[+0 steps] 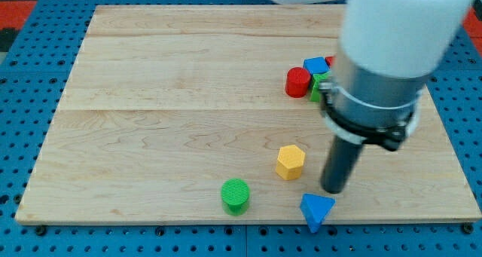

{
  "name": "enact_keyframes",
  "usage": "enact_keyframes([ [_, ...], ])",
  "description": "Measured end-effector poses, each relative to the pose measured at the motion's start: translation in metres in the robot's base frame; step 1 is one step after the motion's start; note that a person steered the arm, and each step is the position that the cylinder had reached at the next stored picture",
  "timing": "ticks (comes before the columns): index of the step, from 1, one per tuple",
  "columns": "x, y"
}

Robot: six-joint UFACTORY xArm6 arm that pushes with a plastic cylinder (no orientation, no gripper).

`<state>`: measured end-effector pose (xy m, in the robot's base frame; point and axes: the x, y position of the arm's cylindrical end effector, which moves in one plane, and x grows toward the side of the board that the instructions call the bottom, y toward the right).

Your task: Push the triangle into the green circle

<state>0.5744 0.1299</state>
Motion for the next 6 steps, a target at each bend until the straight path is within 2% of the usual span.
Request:
enact_keyframes([
  [1, 0.043, 0.037],
  [2, 0.045, 0.032],
  [3, 0.044, 0.006],
  [4, 0.044, -0.078],
  [5, 0.044, -0.128],
  [6, 0.029, -0.141],
])
